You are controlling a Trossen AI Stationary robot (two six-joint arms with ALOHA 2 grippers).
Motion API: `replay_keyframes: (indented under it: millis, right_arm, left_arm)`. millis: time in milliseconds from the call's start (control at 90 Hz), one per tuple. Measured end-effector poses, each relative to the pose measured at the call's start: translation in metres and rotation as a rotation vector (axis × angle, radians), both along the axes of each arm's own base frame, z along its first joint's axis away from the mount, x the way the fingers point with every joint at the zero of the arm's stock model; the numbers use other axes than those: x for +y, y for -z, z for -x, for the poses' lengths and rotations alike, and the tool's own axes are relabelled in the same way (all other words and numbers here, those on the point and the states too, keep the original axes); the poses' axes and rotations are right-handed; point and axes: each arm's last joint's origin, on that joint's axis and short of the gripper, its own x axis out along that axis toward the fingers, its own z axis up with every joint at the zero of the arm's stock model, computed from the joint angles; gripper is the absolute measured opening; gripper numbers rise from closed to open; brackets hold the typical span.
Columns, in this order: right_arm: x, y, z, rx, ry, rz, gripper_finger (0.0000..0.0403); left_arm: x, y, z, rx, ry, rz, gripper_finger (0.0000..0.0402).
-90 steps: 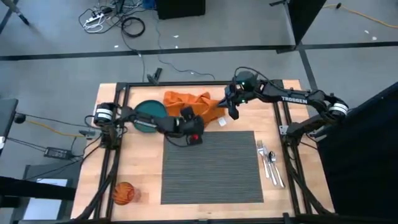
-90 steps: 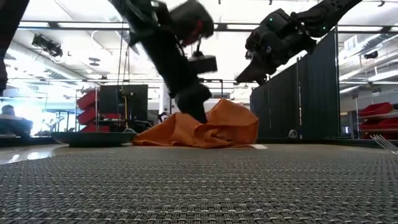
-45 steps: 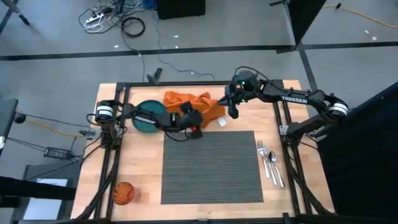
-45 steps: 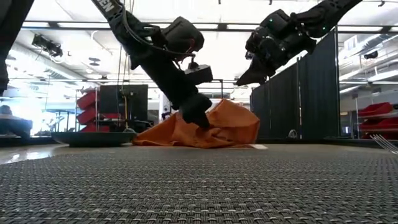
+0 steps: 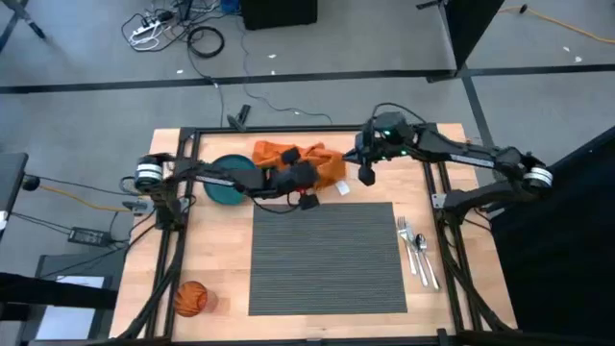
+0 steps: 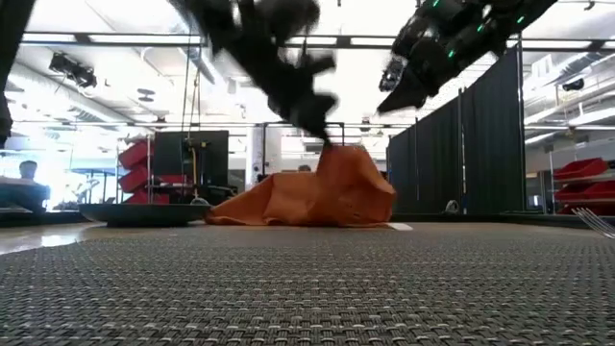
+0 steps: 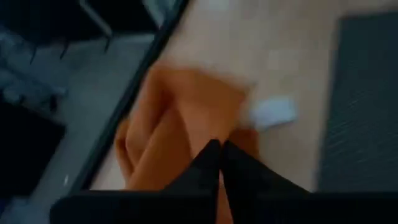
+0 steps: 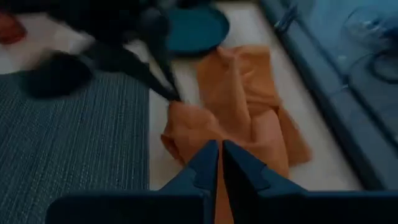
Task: Set table place
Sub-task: Fold the orange table napkin
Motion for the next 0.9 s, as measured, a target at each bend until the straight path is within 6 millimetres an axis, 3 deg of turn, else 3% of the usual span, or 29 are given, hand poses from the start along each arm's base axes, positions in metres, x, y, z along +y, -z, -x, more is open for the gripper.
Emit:
replay_keyframes:
  millis: [178, 278, 356, 489, 689, 900]
  right_arm:
    - [0.035, -0.022, 0.023, -0.042, -0.043, -0.046, 0.0]
    - [0.049, -0.021, 0.029, 0.006, -0.063, -0.101, 0.0]
    - [0.057, -0.009, 0.029, 0.051, -0.033, -0.106, 0.0]
    - [0.058, 0.034, 0.028, 0.205, 0.125, -0.023, 0.0003]
    - [0.046, 0.091, 0.03, 0.321, 0.278, 0.045, 0.0043]
    - [0.039, 0.112, 0.026, 0.286, 0.243, -0.034, 0.011]
  left_arm:
    - [-0.02, -0.051, 0.011, 0.022, 0.002, 0.011, 0.0]
    - [-0.028, -0.062, 0.016, 0.065, -0.001, 0.037, 0.0]
    - [-0.034, -0.064, 0.017, 0.092, -0.003, 0.042, 0.0]
    - [-0.039, -0.067, 0.017, 0.068, -0.012, 0.053, 0.0]
    - [-0.04, -0.03, 0.009, 0.129, 0.012, 0.153, 0.0014]
    - [-0.039, 0.019, -0.012, 0.221, 0.035, 0.219, 0.0113]
